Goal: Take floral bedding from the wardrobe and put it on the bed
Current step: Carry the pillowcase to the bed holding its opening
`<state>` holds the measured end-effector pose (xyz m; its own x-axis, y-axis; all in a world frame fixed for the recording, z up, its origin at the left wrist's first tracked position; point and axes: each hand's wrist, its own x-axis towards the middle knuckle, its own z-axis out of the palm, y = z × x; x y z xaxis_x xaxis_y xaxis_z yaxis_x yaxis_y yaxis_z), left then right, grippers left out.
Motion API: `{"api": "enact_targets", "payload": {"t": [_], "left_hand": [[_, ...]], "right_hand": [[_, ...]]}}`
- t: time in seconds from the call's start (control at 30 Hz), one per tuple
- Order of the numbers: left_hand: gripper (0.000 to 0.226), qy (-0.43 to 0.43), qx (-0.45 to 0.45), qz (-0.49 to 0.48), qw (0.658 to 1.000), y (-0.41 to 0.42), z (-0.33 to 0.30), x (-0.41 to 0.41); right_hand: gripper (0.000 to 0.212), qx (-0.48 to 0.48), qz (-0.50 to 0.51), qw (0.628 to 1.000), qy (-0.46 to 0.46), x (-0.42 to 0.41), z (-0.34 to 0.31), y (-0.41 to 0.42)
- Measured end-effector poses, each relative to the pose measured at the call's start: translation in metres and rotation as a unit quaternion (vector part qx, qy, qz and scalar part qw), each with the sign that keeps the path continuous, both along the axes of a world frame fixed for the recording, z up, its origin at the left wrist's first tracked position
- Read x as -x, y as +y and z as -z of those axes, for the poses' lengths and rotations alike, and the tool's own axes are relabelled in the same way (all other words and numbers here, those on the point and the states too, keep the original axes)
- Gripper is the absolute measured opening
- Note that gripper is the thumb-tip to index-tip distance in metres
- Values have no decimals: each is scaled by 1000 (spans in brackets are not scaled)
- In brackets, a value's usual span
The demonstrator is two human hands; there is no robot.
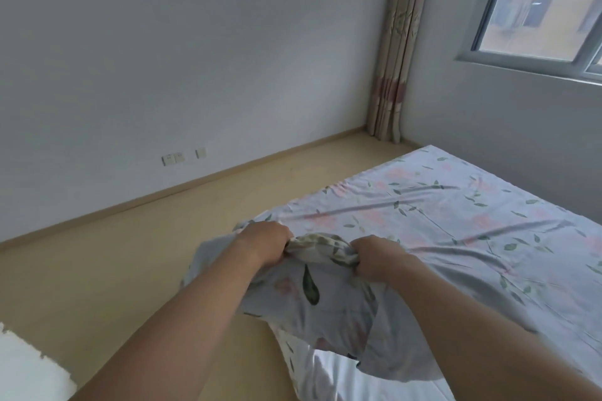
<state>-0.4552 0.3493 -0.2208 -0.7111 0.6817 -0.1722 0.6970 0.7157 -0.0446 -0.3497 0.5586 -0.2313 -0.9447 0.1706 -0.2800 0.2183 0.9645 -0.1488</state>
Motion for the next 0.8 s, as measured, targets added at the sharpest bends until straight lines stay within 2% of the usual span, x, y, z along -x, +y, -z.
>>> {"api": "enact_targets", "payload": {"t": [0.1,0.27,0.43,0.53,0.8], "left_hand": [[26,44,40,15,998,-2,5,73],[26,75,34,3,997,-12,14,187],[25,64,15,-5,998,-31,8,298],[25,71,39,2,997,-50,8,377],[25,42,54,27,997,-138,17,591]], "right_hand": [[15,16,8,1000,3,72,4,-5],[20,16,-8,1000,22,192,10,-14],[20,-2,-10,1000,23,306,1,-31],[11,-19,-15,999,38,384,0,-51],[11,-30,-1,999,20,590,12,-140]]}}
